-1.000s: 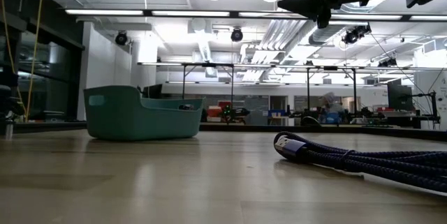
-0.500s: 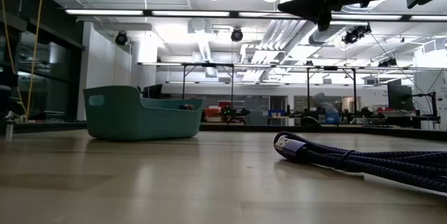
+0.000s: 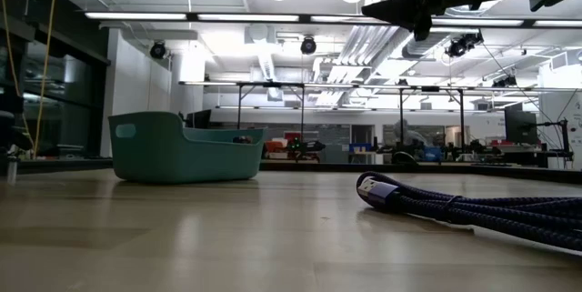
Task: Pick and place USB-C Cables
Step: Put the green charger cable into the bin
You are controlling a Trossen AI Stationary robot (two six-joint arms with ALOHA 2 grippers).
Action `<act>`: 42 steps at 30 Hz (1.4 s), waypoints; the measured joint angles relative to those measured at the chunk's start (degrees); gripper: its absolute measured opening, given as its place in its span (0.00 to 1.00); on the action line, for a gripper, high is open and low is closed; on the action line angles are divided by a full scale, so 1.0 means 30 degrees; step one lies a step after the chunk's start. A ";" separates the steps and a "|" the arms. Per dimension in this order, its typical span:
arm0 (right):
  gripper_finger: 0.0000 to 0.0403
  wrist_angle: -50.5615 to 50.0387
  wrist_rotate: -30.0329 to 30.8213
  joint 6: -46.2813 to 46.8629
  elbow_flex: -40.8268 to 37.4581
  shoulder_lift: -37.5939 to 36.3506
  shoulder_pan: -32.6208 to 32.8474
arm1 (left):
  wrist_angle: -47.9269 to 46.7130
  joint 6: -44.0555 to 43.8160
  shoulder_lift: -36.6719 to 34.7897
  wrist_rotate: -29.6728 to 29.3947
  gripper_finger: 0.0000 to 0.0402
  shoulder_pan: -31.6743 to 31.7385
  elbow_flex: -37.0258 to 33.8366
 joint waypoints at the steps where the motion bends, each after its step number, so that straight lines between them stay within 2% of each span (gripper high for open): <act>1: 0.56 0.0000 0.0001 0.0000 0.0000 0.0000 0.0004 | 0.0000 0.0000 0.0000 0.0007 0.39 0.0000 0.0000; 5: 0.56 -0.0084 -0.0005 0.0000 0.0000 0.0000 0.0006 | 0.0045 0.0048 0.0000 0.0151 0.33 0.0007 0.0000; 13: 0.56 -0.0131 -0.0001 0.0000 0.0000 0.0000 0.0006 | 0.0133 0.1362 -0.0022 0.0260 0.03 0.0007 0.0007; 28: 0.56 -0.0131 0.0047 -0.0047 0.0000 0.0000 0.0003 | 0.0223 0.2321 -0.0205 0.0253 0.01 0.0483 0.0174; 30: 0.56 -0.0126 0.0278 -0.0066 0.0000 0.0000 -0.0001 | 0.0133 0.3558 -0.0310 -0.0436 0.00 0.1102 0.0436; 34: 0.56 -0.0136 0.0501 -0.0073 0.0000 0.0000 -0.0001 | 0.0416 0.7042 -0.0921 -0.3357 0.00 0.2910 0.1557; 38: 0.56 -0.0146 0.0499 -0.0073 0.0000 0.0006 -0.0001 | 0.1275 1.1575 -0.1066 -0.4323 0.00 0.5198 0.2515; 42: 0.56 -0.0197 0.0496 -0.0073 0.0000 0.0007 -0.0001 | 0.4370 1.6721 -0.1100 -0.4804 0.00 0.7832 0.2812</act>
